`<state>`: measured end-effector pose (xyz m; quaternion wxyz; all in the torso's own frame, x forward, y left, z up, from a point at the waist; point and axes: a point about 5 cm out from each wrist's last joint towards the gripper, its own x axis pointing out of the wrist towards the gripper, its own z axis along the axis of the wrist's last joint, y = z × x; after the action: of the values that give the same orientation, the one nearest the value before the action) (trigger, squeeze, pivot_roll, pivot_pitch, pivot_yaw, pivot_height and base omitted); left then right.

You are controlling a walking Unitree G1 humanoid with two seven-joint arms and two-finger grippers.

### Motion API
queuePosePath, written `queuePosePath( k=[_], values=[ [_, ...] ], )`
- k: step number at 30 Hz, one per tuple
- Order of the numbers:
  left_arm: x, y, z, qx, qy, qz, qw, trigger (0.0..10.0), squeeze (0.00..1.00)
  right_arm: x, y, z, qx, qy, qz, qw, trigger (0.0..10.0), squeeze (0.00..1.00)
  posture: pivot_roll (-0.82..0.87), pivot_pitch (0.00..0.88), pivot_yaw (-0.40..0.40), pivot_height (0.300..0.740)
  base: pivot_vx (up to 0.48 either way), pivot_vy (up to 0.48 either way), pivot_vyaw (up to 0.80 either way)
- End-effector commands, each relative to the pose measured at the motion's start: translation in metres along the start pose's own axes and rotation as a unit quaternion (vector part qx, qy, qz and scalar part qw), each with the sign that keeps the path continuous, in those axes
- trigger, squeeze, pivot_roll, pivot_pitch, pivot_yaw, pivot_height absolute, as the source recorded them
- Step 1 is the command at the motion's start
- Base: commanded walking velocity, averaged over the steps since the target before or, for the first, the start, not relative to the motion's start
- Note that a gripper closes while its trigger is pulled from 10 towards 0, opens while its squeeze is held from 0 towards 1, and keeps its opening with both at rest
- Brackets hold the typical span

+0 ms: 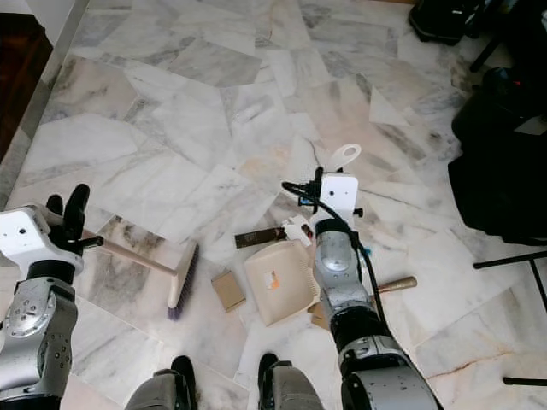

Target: Sweep floor

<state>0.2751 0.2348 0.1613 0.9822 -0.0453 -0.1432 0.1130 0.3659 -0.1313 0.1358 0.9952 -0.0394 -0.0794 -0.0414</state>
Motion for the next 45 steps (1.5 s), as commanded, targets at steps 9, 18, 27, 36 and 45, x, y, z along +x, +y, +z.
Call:
queuePosePath(
  k=[9,18,27,36,45],
  values=[
    [-0.002,-0.001,0.002,0.013,-0.013,-0.004,1.0,10.0,0.0,-0.001,0.003,0.0,-0.003,-0.005,0.003,1.0,10.0,0.0,0.04,0.311,-0.113,0.74,0.0,0.0,0.0],
    [-0.001,-0.005,0.0,0.021,-0.011,-0.009,1.0,10.0,0.0,-0.01,0.006,-0.018,-0.014,0.027,0.015,0.999,10.0,0.0,0.05,0.327,-0.11,0.74,0.0,0.0,0.0],
    [-0.003,-0.009,-0.009,0.03,0.003,-0.015,0.999,10.0,0.0,-0.013,0.007,-0.023,-0.017,0.037,0.018,0.999,10.0,0.0,0.04,0.333,-0.108,0.74,0.0,0.0,0.0],
    [-0.007,-0.016,-0.036,0.02,0.078,-0.038,0.996,10.0,0.0,-0.014,0.007,-0.026,-0.019,0.042,0.018,0.999,10.0,0.0,0.04,0.341,-0.104,0.74,0.0,0.0,0.0],
    [-0.011,-0.02,-0.046,-0.011,0.151,-0.049,0.987,10.0,0.0,-0.013,0.004,-0.027,-0.021,0.045,0.013,0.999,10.0,0.0,0.04,0.34,-0.102,0.74,0.0,0.0,0.0]
  ],
)
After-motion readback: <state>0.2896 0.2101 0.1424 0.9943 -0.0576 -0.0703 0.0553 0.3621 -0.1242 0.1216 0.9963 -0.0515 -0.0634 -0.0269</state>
